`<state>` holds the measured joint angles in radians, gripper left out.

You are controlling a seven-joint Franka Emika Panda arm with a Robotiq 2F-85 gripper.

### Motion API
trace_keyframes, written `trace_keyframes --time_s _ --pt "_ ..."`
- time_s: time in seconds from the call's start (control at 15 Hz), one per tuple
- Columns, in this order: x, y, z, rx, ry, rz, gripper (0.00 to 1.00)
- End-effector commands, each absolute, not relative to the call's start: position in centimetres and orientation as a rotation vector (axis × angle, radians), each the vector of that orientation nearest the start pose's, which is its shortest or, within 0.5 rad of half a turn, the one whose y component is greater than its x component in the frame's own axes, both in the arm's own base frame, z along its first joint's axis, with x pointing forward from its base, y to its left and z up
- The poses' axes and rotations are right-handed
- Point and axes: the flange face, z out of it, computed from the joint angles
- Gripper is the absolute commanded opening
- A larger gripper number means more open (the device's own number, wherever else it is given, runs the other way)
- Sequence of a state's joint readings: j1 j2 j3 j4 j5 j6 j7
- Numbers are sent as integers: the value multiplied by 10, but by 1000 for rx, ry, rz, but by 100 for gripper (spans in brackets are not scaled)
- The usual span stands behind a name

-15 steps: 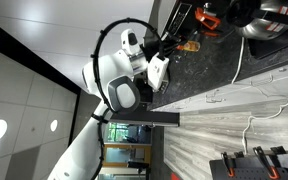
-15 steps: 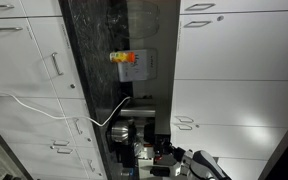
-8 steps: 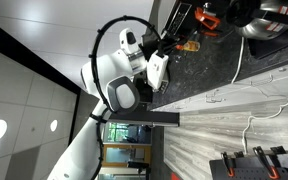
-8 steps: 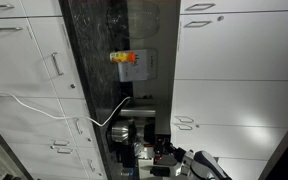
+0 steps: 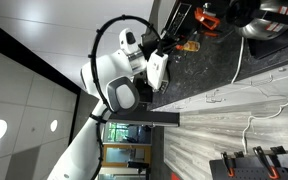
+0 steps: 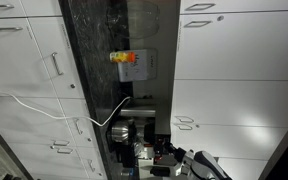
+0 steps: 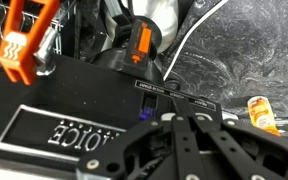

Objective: Turn on the coffee machine

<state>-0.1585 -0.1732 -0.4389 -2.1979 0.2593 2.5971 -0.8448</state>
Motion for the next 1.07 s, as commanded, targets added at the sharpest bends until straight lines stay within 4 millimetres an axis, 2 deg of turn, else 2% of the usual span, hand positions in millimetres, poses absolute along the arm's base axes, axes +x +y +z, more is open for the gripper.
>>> trace_keyframes --time_s 0.0,0.33,0.6,1.0 --pt "433 -301 530 -3144 -98 -1026 0" --pt "403 -270 536 -3135 -87 -918 0" --pt "381 -244 530 -3152 -17 -817 0" --pt "364 -222 525 -3130 49 -788 0"
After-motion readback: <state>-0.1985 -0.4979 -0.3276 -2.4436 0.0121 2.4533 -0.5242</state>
